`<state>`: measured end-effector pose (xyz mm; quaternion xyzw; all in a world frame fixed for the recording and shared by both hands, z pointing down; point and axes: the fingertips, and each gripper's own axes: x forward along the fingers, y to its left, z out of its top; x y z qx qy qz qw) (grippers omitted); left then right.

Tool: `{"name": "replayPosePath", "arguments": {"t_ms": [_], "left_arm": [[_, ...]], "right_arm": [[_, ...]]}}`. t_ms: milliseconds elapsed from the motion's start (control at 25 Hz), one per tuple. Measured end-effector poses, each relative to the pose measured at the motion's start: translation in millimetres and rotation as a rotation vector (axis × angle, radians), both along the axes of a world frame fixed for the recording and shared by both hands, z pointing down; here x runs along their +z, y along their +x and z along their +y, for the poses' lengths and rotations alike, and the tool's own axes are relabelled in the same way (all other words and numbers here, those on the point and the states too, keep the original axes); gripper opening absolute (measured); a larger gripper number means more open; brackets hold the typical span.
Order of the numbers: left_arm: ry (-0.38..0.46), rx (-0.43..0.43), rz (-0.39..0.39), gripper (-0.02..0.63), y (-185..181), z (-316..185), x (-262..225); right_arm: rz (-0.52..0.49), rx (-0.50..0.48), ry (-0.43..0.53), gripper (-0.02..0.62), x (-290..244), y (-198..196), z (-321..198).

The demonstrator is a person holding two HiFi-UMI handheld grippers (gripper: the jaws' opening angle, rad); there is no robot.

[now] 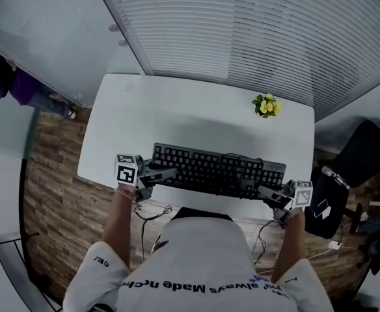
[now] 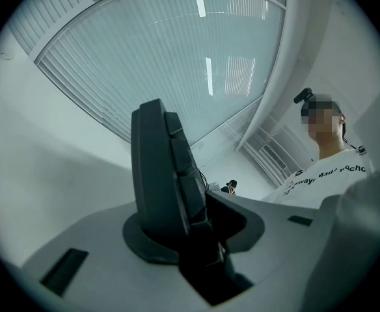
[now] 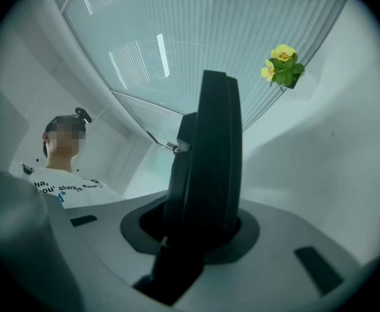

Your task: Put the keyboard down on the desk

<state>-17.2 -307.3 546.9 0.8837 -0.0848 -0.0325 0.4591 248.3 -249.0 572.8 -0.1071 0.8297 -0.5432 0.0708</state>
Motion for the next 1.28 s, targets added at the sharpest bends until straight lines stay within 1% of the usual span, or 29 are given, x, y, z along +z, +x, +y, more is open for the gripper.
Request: {"name": "replayPosePath", "arguments": {"t_ms": [120, 280, 480, 560, 640, 720, 1000, 1200, 1280], "left_arm": [[-0.002, 0.007, 0.001, 0.145, -8, -6, 1], [0.002, 0.008, 0.006, 0.146, -15, 1, 0], [-0.015, -0.02, -0.003, 0.161, -42, -36, 18], [-0.025, -0.03, -0.009, 0.166, -45, -36, 24], [-0.042, -0.043, -0.021, 0.169, -46, -34, 30], [-0.057, -0.059, -0.033, 0.173, -46, -34, 39], [-0.067, -0.11, -0.116, 0.219, -49, -36, 73], [-0.073, -0.17, -0.199, 0.263, -48, -37, 100], [-0.075, -0.198, -0.233, 0.284, -48, -39, 109]], "right_arm": [[0.006, 0.007, -0.007, 0.12, -1, -9, -4], [0.024, 0.017, 0.0, 0.121, -4, -15, 4], [0.046, 0.036, -0.036, 0.127, 9, -41, -26], [0.071, 0.069, -0.037, 0.134, 15, -43, -27], [0.119, 0.116, -0.027, 0.168, 24, -40, -31], [0.153, 0.139, -0.029, 0.176, 33, -37, -34], [0.2, 0.18, -0.045, 0.207, 61, -36, -36], [0.313, 0.229, -0.061, 0.246, 95, -24, -33], [0.342, 0.24, -0.058, 0.264, 100, -24, -33]]}}
